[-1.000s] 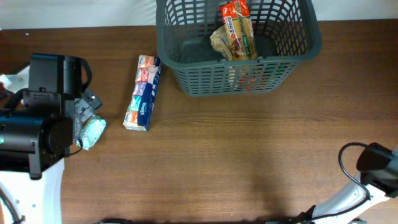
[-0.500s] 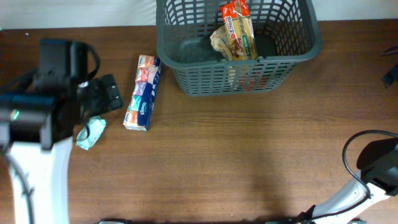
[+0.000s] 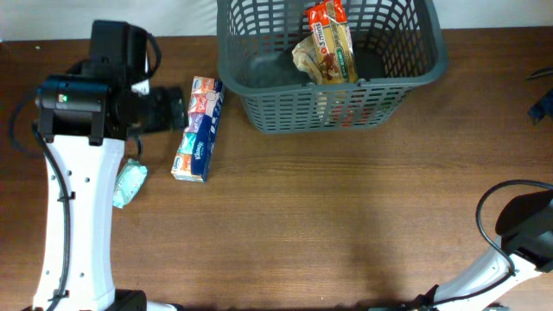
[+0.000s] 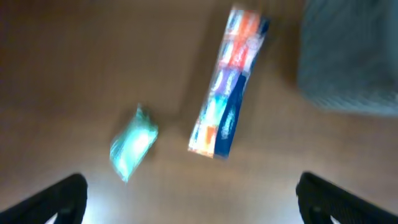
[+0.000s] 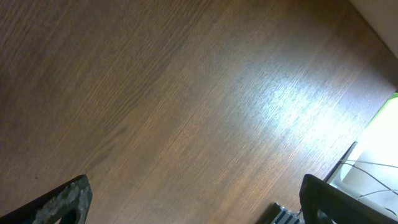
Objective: Pack container
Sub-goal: 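Move the left gripper over the tissue multi-pack, then grasp the tissue multi-pack with the left gripper and lift it, then carry the tissue pack over the basket and lower it inside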
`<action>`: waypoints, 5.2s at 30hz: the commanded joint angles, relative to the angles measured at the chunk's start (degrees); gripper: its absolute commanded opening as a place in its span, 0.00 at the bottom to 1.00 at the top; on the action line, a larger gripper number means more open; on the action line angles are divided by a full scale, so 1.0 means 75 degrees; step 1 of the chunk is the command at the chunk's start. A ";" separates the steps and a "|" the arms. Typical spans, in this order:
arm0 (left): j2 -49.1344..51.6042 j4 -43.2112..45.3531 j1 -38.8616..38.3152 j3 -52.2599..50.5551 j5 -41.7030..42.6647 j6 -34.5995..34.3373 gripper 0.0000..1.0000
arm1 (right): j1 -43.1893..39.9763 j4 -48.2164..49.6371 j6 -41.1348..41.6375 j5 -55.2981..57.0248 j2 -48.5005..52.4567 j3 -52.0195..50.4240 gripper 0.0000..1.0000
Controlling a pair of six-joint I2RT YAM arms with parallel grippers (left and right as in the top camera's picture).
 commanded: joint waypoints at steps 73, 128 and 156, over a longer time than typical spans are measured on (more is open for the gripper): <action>0.6368 0.2259 0.0350 0.0038 0.1920 0.2328 0.99 | -0.0003 0.0026 0.0111 -0.0041 0.0006 -0.0041 0.99; 0.4622 0.3273 -0.3223 0.7085 -0.2081 0.0262 0.02 | -0.0003 0.0026 0.0111 -0.0041 0.0006 -0.0041 0.99; 0.6583 0.3325 -0.3077 0.5738 -0.1399 -0.0309 0.05 | -0.0003 0.0026 0.0111 -0.0041 0.0006 -0.0041 0.99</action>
